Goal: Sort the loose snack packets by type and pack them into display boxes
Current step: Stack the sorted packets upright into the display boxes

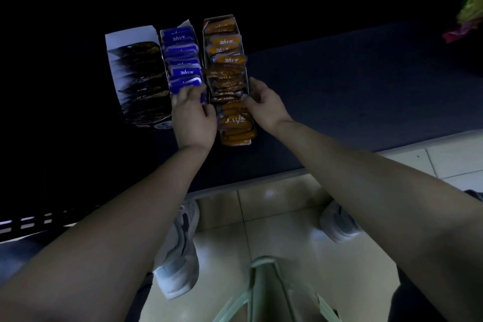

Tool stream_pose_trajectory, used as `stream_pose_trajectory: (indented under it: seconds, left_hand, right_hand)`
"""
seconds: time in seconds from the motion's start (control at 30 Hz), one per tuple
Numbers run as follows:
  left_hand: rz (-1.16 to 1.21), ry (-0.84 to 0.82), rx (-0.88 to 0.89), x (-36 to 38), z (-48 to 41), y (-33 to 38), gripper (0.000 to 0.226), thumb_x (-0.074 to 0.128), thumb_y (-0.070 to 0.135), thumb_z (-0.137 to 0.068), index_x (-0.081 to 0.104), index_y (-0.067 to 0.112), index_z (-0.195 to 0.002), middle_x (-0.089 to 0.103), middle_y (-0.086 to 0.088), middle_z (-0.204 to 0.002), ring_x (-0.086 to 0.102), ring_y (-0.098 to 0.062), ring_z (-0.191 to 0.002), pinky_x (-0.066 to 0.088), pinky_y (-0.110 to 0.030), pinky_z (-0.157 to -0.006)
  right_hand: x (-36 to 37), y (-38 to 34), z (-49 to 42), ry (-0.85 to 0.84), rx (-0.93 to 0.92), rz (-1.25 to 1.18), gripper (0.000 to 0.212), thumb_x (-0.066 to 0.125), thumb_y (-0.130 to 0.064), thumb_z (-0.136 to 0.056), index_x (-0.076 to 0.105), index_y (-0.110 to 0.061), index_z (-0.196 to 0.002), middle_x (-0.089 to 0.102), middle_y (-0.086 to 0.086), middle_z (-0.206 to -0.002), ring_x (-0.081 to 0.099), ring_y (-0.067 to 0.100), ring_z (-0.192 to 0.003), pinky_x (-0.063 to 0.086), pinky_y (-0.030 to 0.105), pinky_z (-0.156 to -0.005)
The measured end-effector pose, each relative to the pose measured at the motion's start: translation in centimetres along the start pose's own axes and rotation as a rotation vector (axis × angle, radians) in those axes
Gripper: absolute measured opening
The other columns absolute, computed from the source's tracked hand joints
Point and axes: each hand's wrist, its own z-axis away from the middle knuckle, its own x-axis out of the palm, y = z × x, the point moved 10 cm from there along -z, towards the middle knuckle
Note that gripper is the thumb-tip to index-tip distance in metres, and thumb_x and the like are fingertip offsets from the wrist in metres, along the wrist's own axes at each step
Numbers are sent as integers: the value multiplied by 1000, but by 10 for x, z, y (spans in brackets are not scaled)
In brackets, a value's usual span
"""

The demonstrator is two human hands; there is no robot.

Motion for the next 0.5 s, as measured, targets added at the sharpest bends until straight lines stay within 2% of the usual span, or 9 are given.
stream_pose_trajectory:
  seconds: [0.07,0.13,0.2,0.23,0.3,0.37,0.5]
  left_hand:
    - [16,-8,0,-1,-1,2,43,50,11,-90,54,10,-133,53,-10,-133,37,-29,-128,31,-35,-106]
    - [-87,-23,-3,-1,-6,3,49,51,17,-91,47,15,-140,42,-5,-146,26,-27,-138,22,-38,-111]
    - [-189,-164,7,12,-7,0,60,49,22,-93,30,20,-150,22,-2,-159,8,-24,-147,10,-42,-118]
    - [-229,-243,15,20,-6,-3,63,48,25,-94,22,22,-152,14,0,-161,1,-22,-149,4,-43,-119]
    - [-257,-295,31,26,-7,-7,66,47,27,-96,16,20,-154,9,1,-162,-4,-20,-149,-3,-43,-120]
    - [-244,-255,46,22,-11,-7,69,48,26,-95,13,16,-154,8,-1,-162,-5,-20,-149,-4,-42,-120]
    - [-170,-305,25,28,-23,-5,76,49,25,-94,4,16,-155,9,-1,-162,-8,-20,-149,-2,-42,-120]
  right_hand:
    - [3,-10,1,15,-64,41,66,58,-28,-94,26,-20,-151,48,5,-143,46,18,-130,39,36,-109]
    - [5,-22,-1,48,-133,106,75,62,-34,-90,22,-25,-152,35,6,-153,35,19,-139,32,38,-114]
    - [10,-35,-4,57,-194,240,75,62,-29,-92,19,-28,-153,19,7,-160,22,20,-145,27,33,-113]
    - [12,-39,-4,65,-210,319,73,61,-27,-93,20,-29,-153,15,7,-160,22,20,-145,29,32,-111]
    - [7,-45,-6,120,-239,408,68,60,-24,-93,25,-29,-152,22,7,-158,31,22,-141,35,34,-110]
    - [4,-47,-7,143,-261,386,67,59,-19,-93,26,-27,-151,30,7,-155,37,22,-137,36,37,-110]
    - [4,-34,-13,77,-142,158,77,55,-20,-95,6,-23,-155,28,5,-156,33,20,-140,33,37,-113]
